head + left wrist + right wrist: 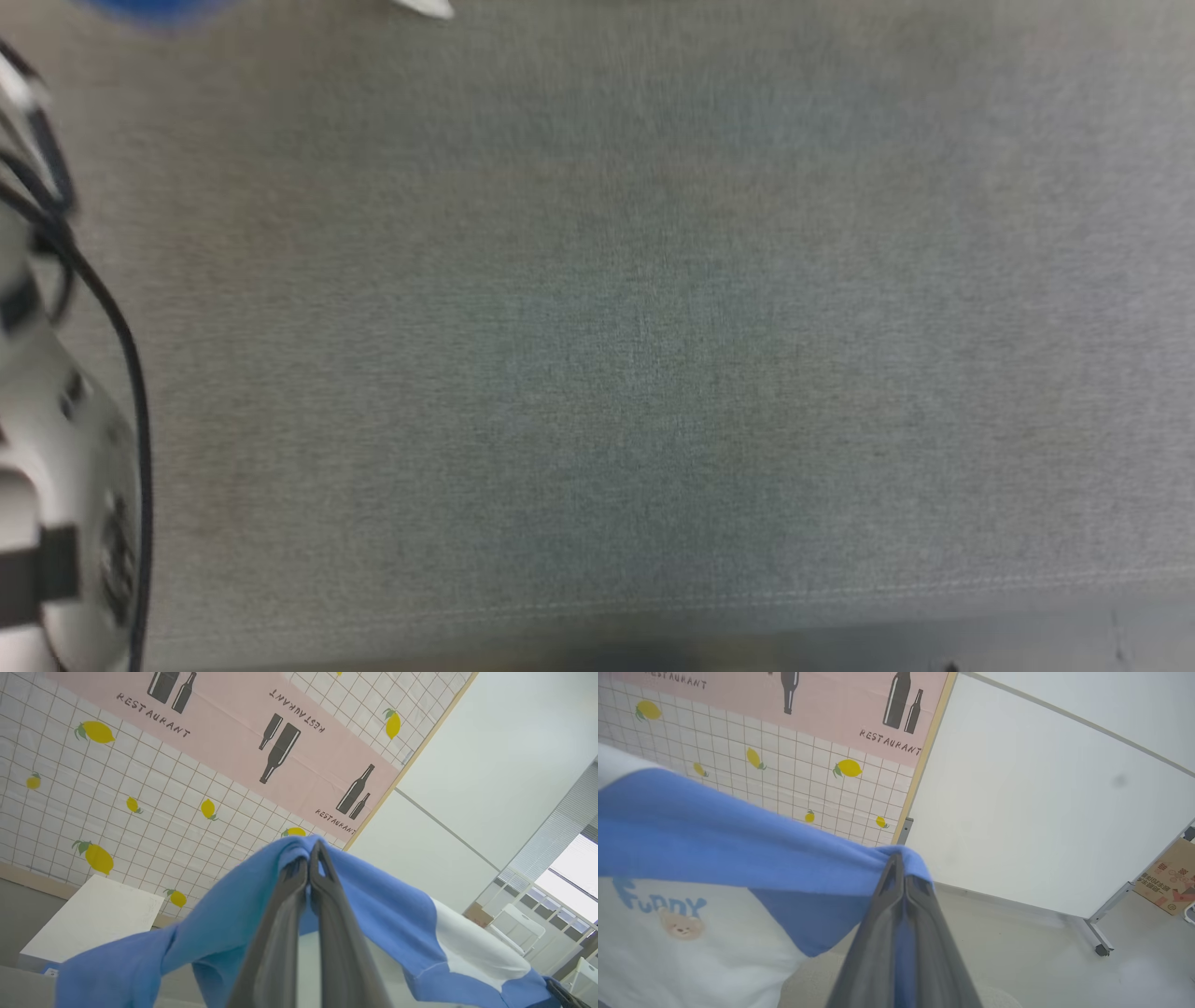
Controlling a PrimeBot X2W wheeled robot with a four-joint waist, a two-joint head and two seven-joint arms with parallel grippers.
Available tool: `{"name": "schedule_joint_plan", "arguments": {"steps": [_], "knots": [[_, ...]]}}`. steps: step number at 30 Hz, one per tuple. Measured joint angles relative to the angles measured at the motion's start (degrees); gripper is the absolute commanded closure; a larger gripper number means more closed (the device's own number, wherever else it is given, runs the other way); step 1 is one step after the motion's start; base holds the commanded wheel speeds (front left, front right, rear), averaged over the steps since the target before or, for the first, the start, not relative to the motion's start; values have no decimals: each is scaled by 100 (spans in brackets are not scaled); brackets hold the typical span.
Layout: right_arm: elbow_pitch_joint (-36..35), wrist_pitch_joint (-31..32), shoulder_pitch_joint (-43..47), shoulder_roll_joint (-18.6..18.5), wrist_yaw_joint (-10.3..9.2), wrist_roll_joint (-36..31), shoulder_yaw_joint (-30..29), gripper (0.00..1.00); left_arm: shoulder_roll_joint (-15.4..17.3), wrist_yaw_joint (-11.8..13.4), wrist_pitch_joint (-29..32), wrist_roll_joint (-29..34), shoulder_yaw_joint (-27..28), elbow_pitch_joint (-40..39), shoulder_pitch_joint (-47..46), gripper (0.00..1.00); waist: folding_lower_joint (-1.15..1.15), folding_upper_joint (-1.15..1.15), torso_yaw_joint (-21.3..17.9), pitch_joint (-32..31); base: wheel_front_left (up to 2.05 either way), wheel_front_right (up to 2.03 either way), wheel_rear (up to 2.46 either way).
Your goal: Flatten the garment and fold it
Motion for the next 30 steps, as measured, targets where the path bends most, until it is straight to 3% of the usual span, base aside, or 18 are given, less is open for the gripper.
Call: {"name": "schedule_joint_plan", "arguments": {"steps": [7, 14, 17, 23, 30], "knots": [[706, -1176, -1365, 367, 2, -583, -468, 100, -135, 19, -837, 187, 163, 667, -1345, 100, 1, 0, -86, 768, 0, 0, 0], [1245, -2629, -2335, 522, 20, -1171, -916, 100, -261, -269, -1592, 197, 243, 969, -2044, 100, 0, 0, -144, 1261, 0, 0, 0], [1586, -2787, -2416, 536, 20, -1221, -922, 100, -274, -410, -1713, 197, 234, 1050, -2056, 100, 0, 0, -145, 1357, 0, 0, 0], [2213, -2931, -1669, 445, 18, -832, -515, 100, -3, -747, -1555, 353, -27, 1371, -1144, 100, -1, 0, -59, 1299, 0, 0, 0], [2346, -2447, 218, 246, 16, 204, 175, 100, 474, -1118, -1065, 583, -439, 1352, 1078, 100, -1, 0, -11, 853, 0, 0, 0]]}}
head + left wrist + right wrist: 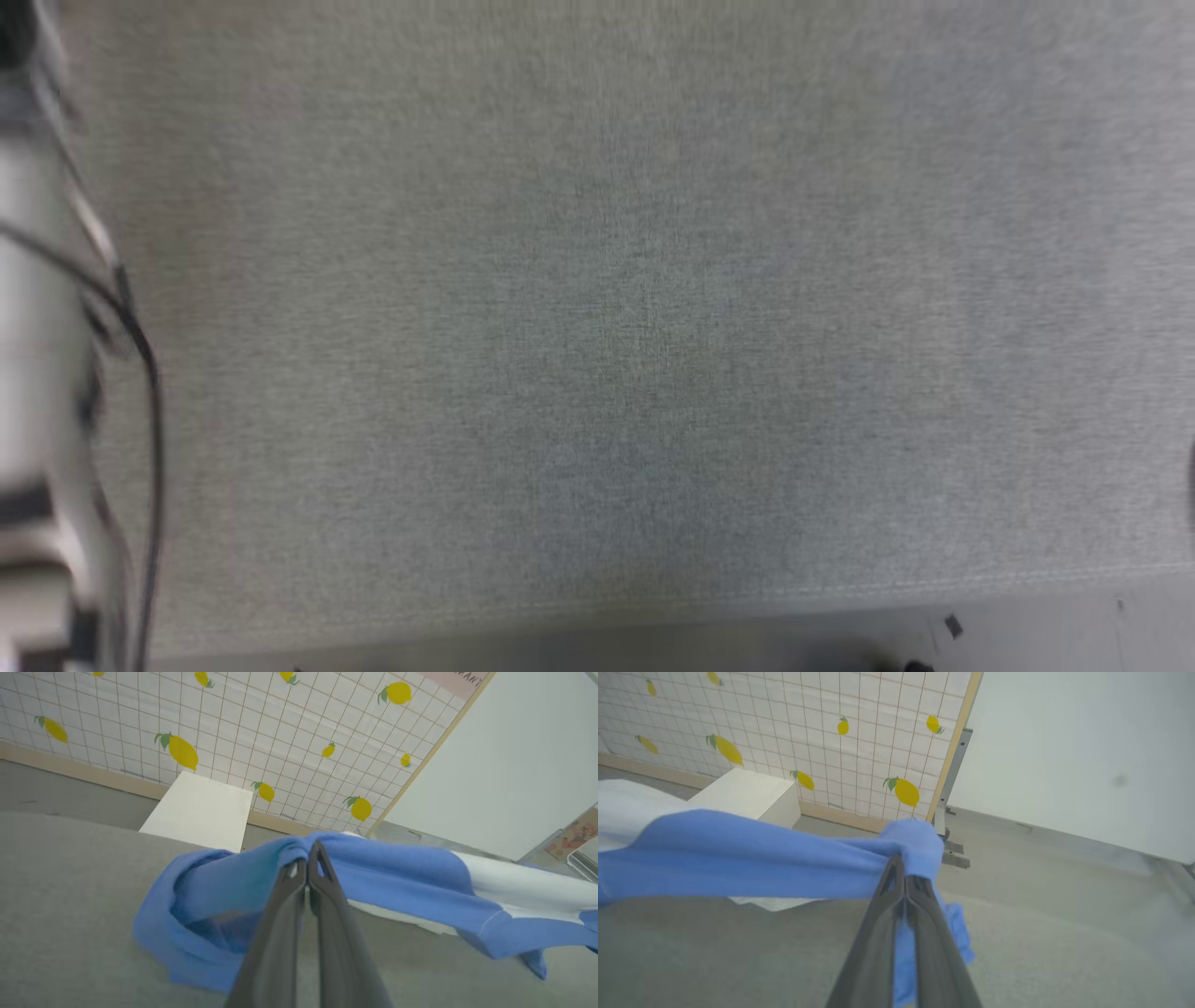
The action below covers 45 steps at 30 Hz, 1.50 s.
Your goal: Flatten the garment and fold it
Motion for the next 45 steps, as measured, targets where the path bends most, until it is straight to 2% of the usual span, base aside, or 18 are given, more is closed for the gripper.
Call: {"name": "schedule_joint_plan", "arguments": {"steps": [5, 10, 15, 19, 25, 31, 37, 38, 39, 40, 41, 42, 45], "knots": [[-758, 1002, 1786, -191, 0, 842, 194, 100, -9, -25, 441, -334, -42, -712, 2078, 100, -1, 0, 41, -478, 0, 0, 0], [-1957, 1764, 3571, -266, -14, 1182, -60, 100, -213, 180, 725, -782, -31, -1443, 3917, 100, -1, 0, 82, -949, 0, 0, 0], [-2944, 2213, 5187, 99, -15, 1123, -720, 100, -475, 369, 835, -977, -121, -1939, 5222, 100, -1, 0, 140, -1415, 0, 0, 0], [-3365, 2351, 6013, 544, -15, 998, -1131, 100, -512, 466, 860, -1006, -214, -2069, 5798, 100, -1, 0, 198, -1711, 0, 0, 0], [-3511, 2440, 6701, 880, -15, 844, -1486, 100, -587, 524, 879, -1051, -280, -2090, 6290, 100, -1, 0, 289, -2016, 0, 0, 0], [-3492, 2787, 7198, 960, -14, 622, -1716, 100, -610, 565, 1090, -1081, -517, -1938, 6715, 100, -1, 0, 356, -2187, 0, 0, 0], [-3201, 2787, 7336, 958, -15, 698, -1722, 100, -693, 534, 1066, -1107, -639, -1684, 6800, 100, -1, 0, 399, -2247, 0, 0, 0], [-3118, 2737, 7336, 957, -15, 722, -1700, 100, -703, 512, 1016, -1094, -651, -1631, 6790, 87, -1, 0, 397, -2250, 0, 0, 0], [-3040, 2668, 7335, 956, -15, 734, -1686, 100, -736, 512, 928, -1090, -646, -1589, 6778, 40, -1, 0, 398, -2251, 0, 0, 0], [-2995, 2573, 7335, 956, -16, 759, -1672, 44, -762, 508, 876, -1070, -653, -1559, 6767, 0, -1, 0, 399, -2255, 0, 0, 0], [-2950, 2450, 7335, 954, -16, 775, -1651, 15, -786, 503, 834, -1049, -667, -1532, 6754, 0, -1, 0, 403, -2266, 0, 0, 0], [-2911, 2345, 7335, 954, -16, 812, -1641, 0, -804, 485, 765, -1039, -662, -1523, 6745, 0, -1, 0, 407, -2281, 0, 0, 0], [-2897, 1937, 7336, 948, -18, 914, -1636, 0, -821, 479, 526, -935, -598, -1546, 6734, 0, -1, 0, 411, -2338, 0, 0, 0]]}}
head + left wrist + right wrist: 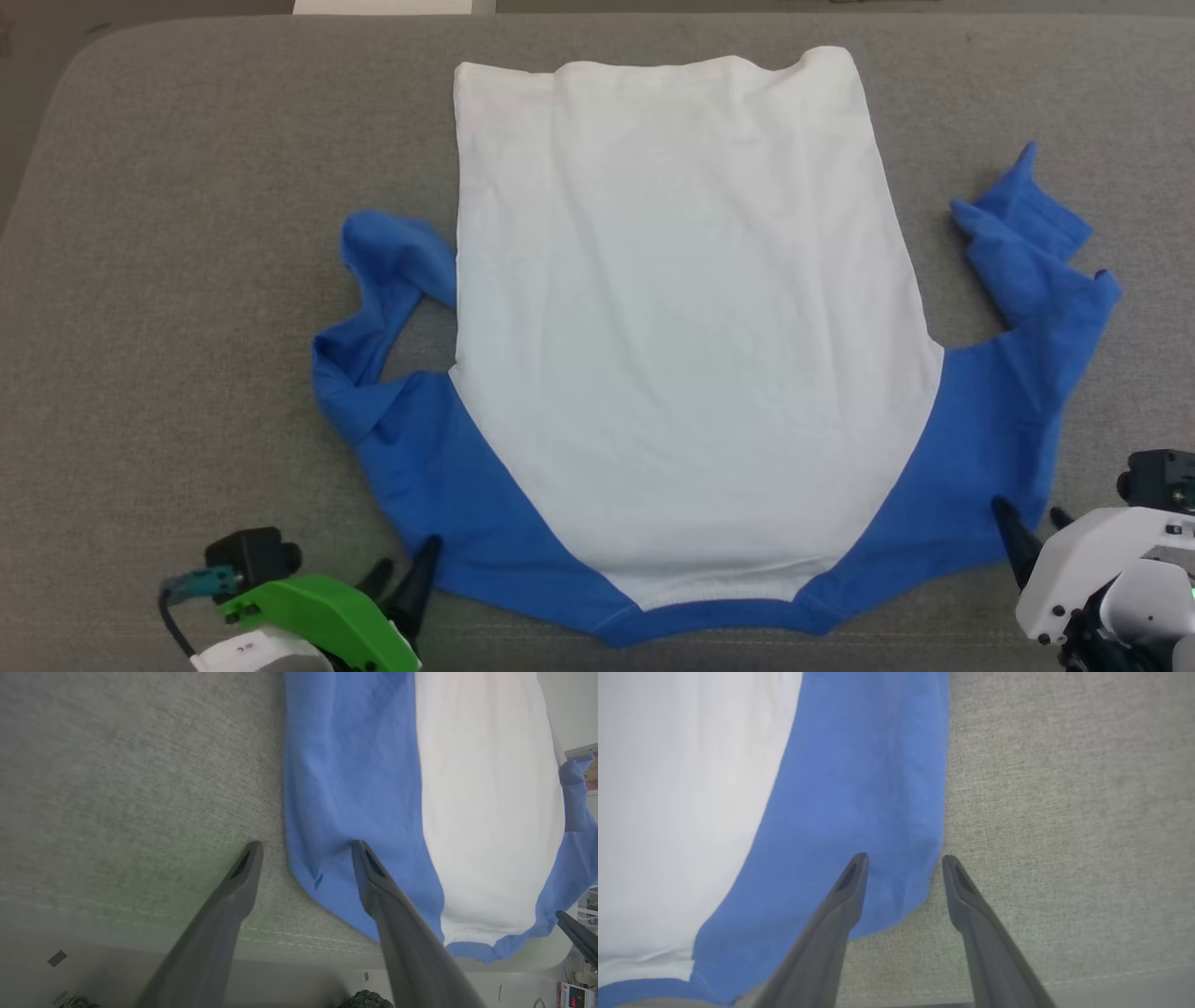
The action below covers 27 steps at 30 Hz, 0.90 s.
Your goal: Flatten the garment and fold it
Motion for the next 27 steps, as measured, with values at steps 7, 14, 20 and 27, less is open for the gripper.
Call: {"name": "schedule_joint_plan", "arguments": {"steps": [7, 14, 20, 27], "knots": [[-386, -1269, 99, -9, -1, -59, 43, 0, 132, 192, -746, 527, 300, -422, -5, 0, 0, 0, -1, -155, 0, 0, 0], [-698, -2278, 147, -8, -2, -52, 369, 0, 365, 343, -1478, 1383, 338, -631, -717, 0, 0, 0, -49, -127, 0, 0, 0], [-748, -2398, 65, -3, -2, -54, 676, 0, 687, 319, -1084, 2029, -112, 115, -2062, 0, 0, 0, -111, 57, 0, 0, 0], [-860, -2413, -180, -5, -2, -51, 844, 0, 873, 162, -188, 2551, -658, 1370, -3749, 0, 0, 0, -261, 387, 0, 0, 0]]}}
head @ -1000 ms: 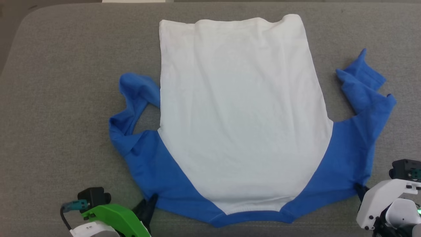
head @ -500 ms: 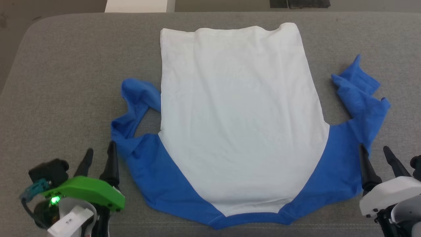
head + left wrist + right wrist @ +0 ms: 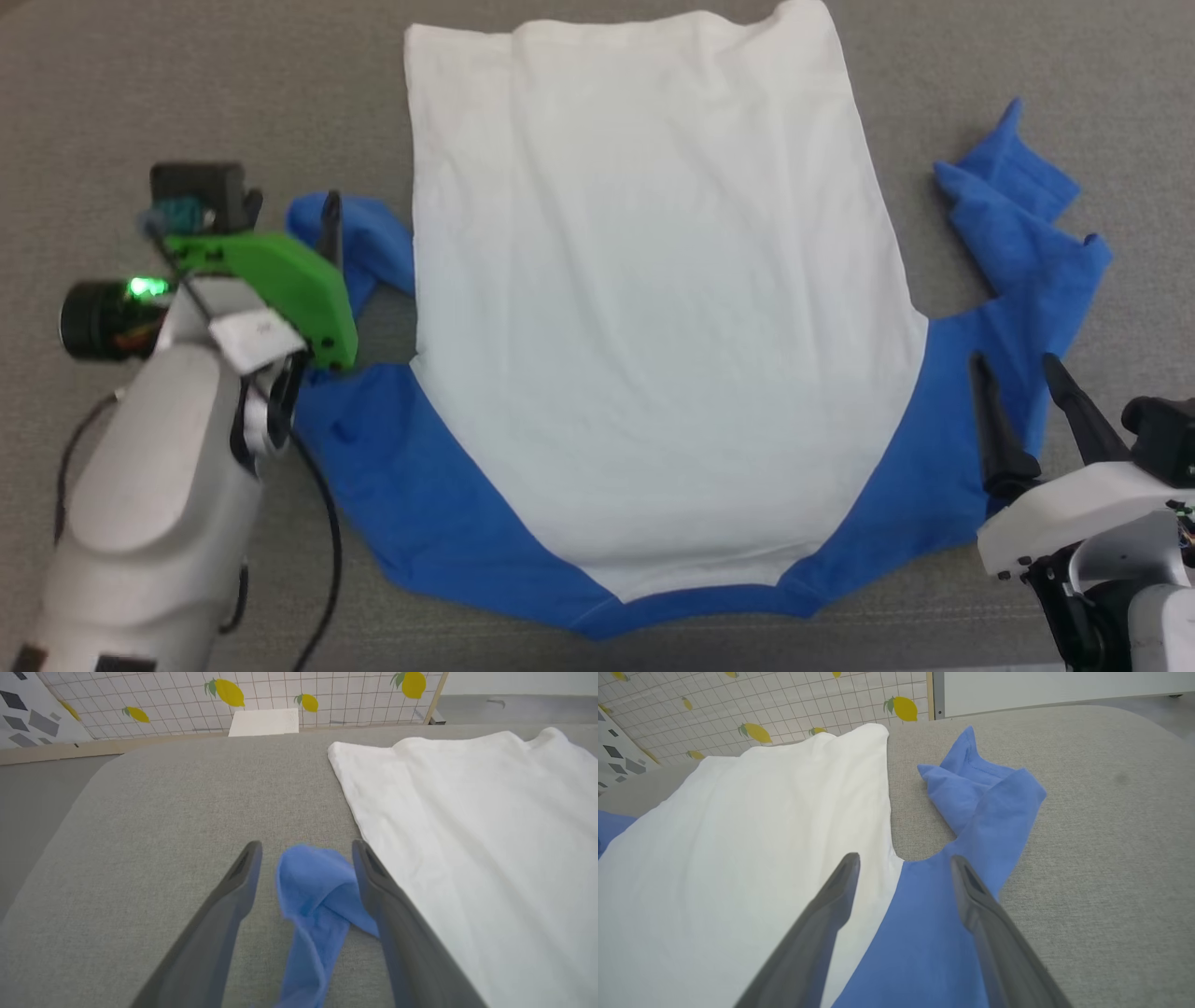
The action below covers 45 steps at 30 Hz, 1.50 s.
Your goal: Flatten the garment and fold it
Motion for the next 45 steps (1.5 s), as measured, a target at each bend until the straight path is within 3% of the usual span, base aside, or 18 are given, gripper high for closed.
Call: {"name": "schedule_joint_plan", "arguments": {"steps": [9, 13, 19, 20, 21, 22, 25, 27, 36, 40, 45], "knots": [[-22, 0, -185, 0, 0, 23, 196, 0, 285, -394, 1427, 524, -678, 1382, -1324, 0, 0, 0, -309, 401, 0, 0, 0], [15, -20, -225, -1, 0, 62, 244, 0, 365, -628, 2142, 559, -895, 1718, -1603, 0, 0, 0, -445, 547, 0, 0, 0], [91, -101, -309, -1, 0, 147, 390, 0, 445, -733, 3069, 503, -980, 1961, -1904, 0, 0, 0, -634, 717, 0, 0, 0], [105, -102, -311, -1, 0, 166, 408, 0, 449, -733, 3192, 465, -967, 1971, -1921, 23, 0, 0, -656, 729, 0, 0, 0], [123, -104, -312, -1, 0, 175, 421, 0, 452, -732, 3366, 380, -921, 1975, -1940, 70, 0, 0, -680, 741, 0, 0, 0], [142, -109, -313, -1, 0, 191, 424, 0, 439, -728, 3530, 281, -860, 1969, -1941, 100, 0, 0, -696, 748, 0, 0, 0], [210, -152, -314, -2, 0, 204, 412, 0, 385, -684, 3822, 10, -755, 1849, -1881, 100, 0, 0, -694, 718, 0, 0, 0], [246, -153, -314, -2, 0, 204, 406, 0, 379, -594, 3551, -75, -597, 1670, -1684, 100, 0, 0, -673, 669, 0, 0, 0], [265, -157, -281, -1, 0, 227, 310, 0, 478, -121, 1087, -387, 378, 443, -549, 100, 0, 0, -474, 255, 0, 0, 0], [276, -157, -201, -1, 0, 259, 224, 0, 623, 40, 511, -482, 772, -363, -178, 100, 0, 0, -332, 32, 0, 0, 0], [298, -156, -58, -1, 0, 312, 191, 0, 828, 254, 426, -503, 1003, -1339, 271, 100, 0, 0, -136, -215, 0, 0, 0]]}}
